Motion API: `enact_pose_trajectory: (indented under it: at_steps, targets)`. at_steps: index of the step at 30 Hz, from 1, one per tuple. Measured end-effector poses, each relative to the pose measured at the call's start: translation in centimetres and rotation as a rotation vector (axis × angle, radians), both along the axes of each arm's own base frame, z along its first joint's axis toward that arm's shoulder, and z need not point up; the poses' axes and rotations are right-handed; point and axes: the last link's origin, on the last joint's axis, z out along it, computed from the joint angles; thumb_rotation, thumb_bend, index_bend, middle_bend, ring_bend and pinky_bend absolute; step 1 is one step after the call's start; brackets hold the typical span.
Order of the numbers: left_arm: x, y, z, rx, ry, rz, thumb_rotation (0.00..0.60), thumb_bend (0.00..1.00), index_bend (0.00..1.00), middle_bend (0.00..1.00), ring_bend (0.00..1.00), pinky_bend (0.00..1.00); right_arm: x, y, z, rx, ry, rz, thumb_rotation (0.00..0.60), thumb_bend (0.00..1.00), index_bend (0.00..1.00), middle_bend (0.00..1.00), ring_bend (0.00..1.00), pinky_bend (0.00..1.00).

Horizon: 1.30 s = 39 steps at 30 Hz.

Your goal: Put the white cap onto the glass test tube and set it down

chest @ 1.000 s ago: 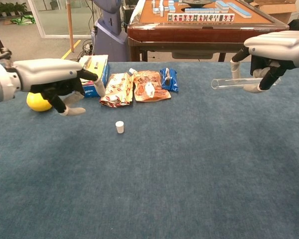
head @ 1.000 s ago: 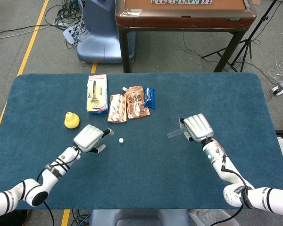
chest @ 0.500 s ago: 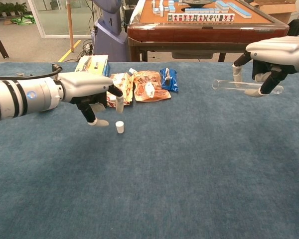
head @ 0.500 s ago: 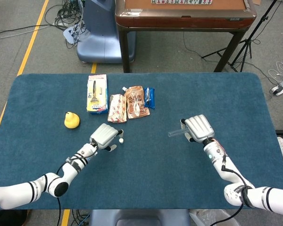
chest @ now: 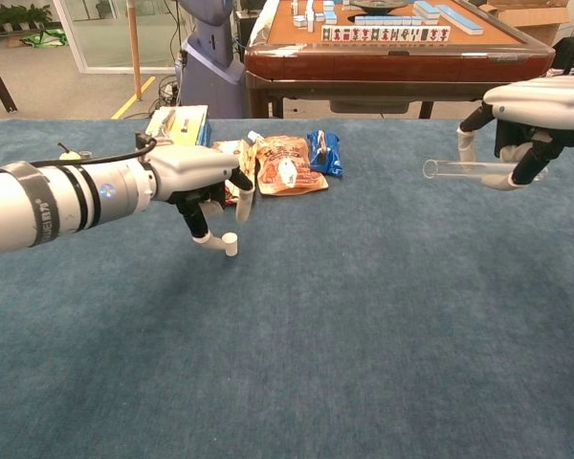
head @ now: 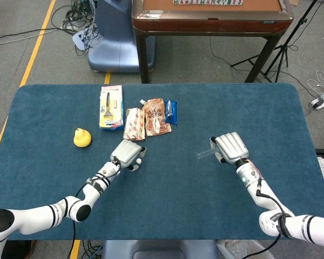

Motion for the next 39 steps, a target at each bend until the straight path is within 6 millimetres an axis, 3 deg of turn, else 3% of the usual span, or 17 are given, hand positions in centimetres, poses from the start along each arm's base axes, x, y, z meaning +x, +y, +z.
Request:
enact_pose_trajectory:
  at_steps: [39]
  targets:
    - [-0.5,1.2,-1.4,-0.015,0.03,0.046,0.6,0.22,0.52,0.92,1.0,1.0,-1.0,0.0,-0.6,0.013,0.016,-0.024,0.6,0.65,0.8,1.0,1.0,1.0]
